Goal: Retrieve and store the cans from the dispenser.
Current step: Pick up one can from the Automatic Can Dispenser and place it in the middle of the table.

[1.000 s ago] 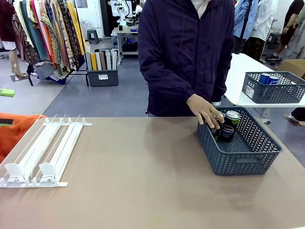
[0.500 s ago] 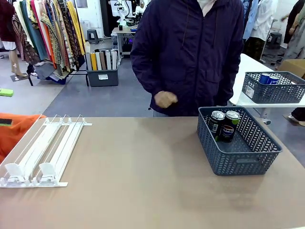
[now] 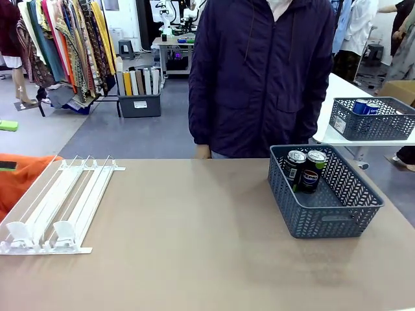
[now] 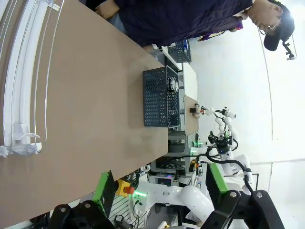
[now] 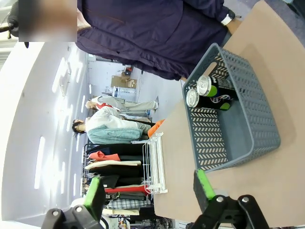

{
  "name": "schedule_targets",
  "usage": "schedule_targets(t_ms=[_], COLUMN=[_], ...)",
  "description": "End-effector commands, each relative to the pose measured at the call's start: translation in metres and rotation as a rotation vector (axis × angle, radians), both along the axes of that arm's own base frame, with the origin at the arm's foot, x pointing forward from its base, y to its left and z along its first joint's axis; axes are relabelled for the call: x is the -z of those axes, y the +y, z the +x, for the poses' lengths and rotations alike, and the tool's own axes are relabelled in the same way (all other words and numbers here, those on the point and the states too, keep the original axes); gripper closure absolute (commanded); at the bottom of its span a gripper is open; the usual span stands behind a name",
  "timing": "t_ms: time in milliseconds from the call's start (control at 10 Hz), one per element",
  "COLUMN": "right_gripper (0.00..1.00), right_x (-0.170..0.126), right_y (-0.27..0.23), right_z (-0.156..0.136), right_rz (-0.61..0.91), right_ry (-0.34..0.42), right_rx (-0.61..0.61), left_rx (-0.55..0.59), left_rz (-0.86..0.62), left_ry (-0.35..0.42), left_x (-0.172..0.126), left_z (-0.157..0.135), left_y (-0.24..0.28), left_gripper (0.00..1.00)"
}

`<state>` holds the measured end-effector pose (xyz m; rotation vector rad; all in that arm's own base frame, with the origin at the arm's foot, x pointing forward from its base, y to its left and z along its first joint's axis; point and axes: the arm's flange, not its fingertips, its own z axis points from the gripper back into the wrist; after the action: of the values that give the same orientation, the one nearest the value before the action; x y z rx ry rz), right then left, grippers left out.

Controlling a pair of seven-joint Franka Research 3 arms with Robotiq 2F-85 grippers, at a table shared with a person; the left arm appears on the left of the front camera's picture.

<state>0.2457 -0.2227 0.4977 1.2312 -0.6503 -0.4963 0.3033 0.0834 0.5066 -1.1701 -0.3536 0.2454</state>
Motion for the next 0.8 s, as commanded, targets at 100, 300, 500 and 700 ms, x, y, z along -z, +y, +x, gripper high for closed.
schedule_targets(t_ms=[100,300,500,700], right_gripper=[0.00,0.00,0.00,0.00], right_x=[-0.0012,-0.0012,-0.0012,-0.0012], right_y=[0.0011,0.0011,0.0011,0.0011], right_z=[0.0030,0.0030,0.0030,0.0030], right_rz=[0.006,0.006,0.006,0.006], right_ry=[-0.042,-0.042,-0.042,-0.042], right_rx=[0.003,0.003,0.003,0.003], left_rx=[0.003,0.003,0.003,0.003], left_rz=[-0.018,-0.018,-0.018,-0.018], left_ry=[-0.019,-0.019,-0.019,-0.019], left_x=[-0.0005,-0.0005,-0.0005,-0.0005], left_z=[0.0003,0.0003,0.0003,0.0003], left_y=[0.0000,0.0000,0.0000,0.0000], left_gripper=[0.00,0.00,0.00,0.00])
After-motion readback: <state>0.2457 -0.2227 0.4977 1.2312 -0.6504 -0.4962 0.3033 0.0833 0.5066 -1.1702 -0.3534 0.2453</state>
